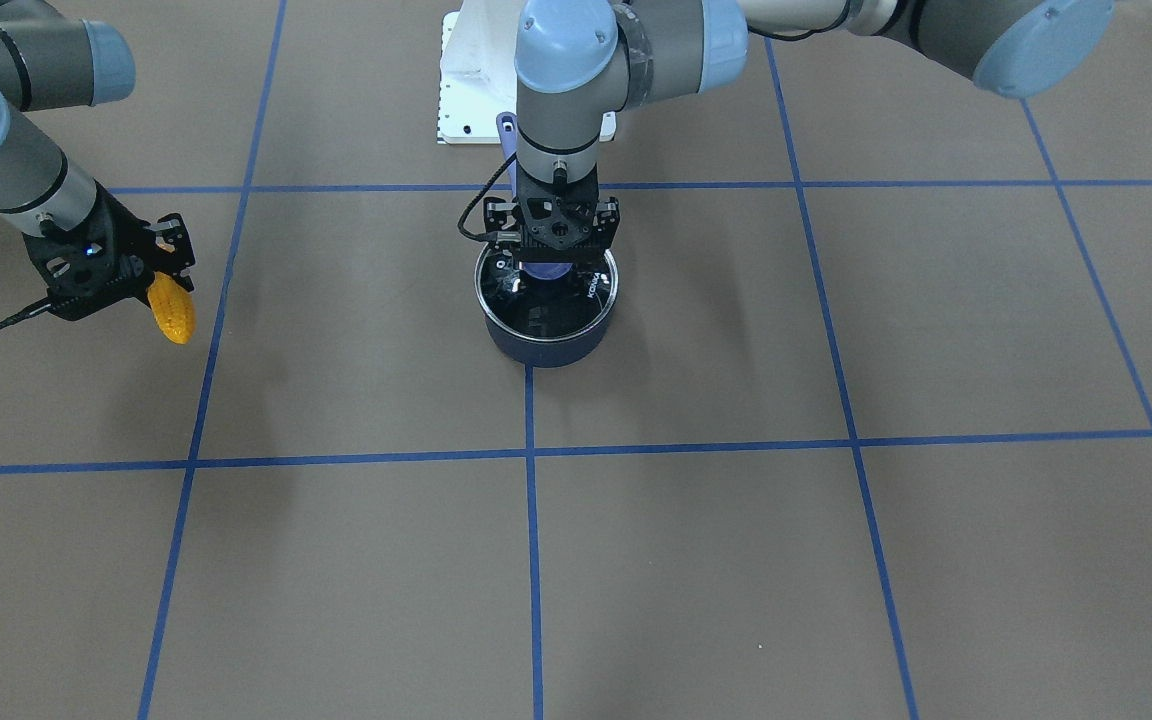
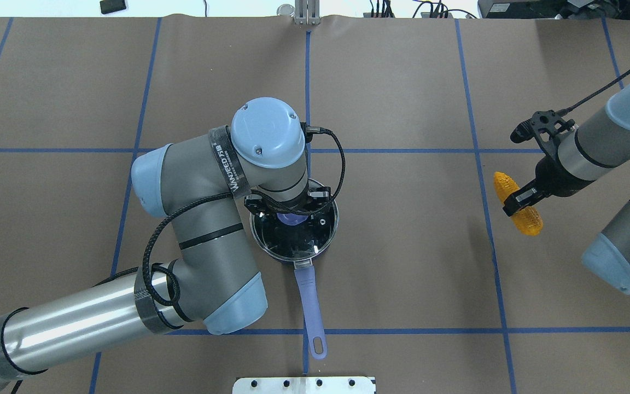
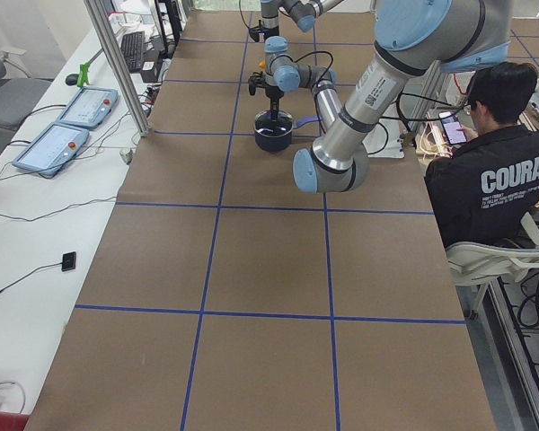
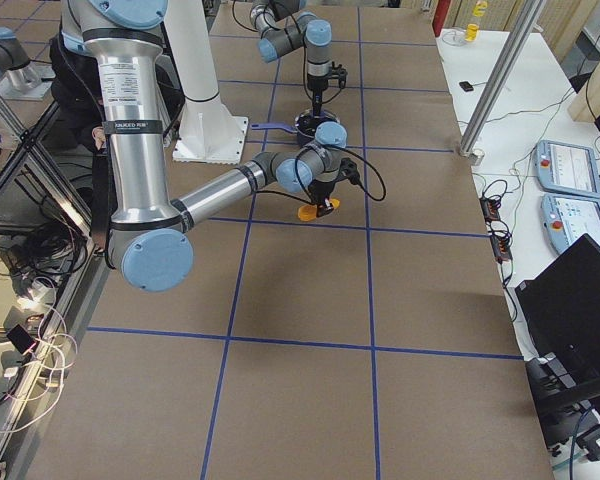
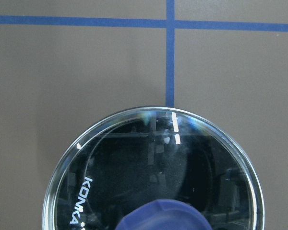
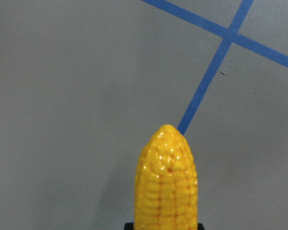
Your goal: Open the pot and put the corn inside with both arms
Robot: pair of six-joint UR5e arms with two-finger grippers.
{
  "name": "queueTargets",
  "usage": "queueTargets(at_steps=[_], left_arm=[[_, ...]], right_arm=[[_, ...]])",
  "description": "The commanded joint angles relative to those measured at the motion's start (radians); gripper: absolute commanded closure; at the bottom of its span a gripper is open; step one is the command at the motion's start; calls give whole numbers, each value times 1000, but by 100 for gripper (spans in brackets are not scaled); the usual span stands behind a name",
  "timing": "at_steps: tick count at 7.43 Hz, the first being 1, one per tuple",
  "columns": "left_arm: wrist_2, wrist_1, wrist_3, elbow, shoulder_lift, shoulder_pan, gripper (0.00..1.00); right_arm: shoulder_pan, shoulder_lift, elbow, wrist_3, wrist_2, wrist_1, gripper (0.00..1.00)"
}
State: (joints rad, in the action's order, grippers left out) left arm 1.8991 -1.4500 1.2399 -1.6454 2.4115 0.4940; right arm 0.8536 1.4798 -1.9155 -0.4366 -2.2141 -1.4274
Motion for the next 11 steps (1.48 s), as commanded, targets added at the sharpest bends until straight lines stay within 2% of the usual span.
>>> queueTargets(at_steps=[1,2,4,7,8,9,11], left_arm=[[2,-1,-4,-2,-8,0,33],[2,-1,-4,-5,-8,0,37],[5,5,-4,-31,-3,0,39],[9,63,-16,-141,-32,14,38],[9,72,-66,-240,-116,21,38],[11,71,-132,-328,-214,35,38],[15,59,-255,-439,-378,83,38]], right_arm=[[1,1,0,-1,2,1,58],[1,1,-2,-1,2,-1,58],[1,1,0,-1,5,1,58],[-4,-6,1,-2,4,-1,58],[-5,-19,4,-4,-1,-14,59],[-7,-70,3,-8,4,-75,59],[-27,-213,3,-93,10,-189,58]])
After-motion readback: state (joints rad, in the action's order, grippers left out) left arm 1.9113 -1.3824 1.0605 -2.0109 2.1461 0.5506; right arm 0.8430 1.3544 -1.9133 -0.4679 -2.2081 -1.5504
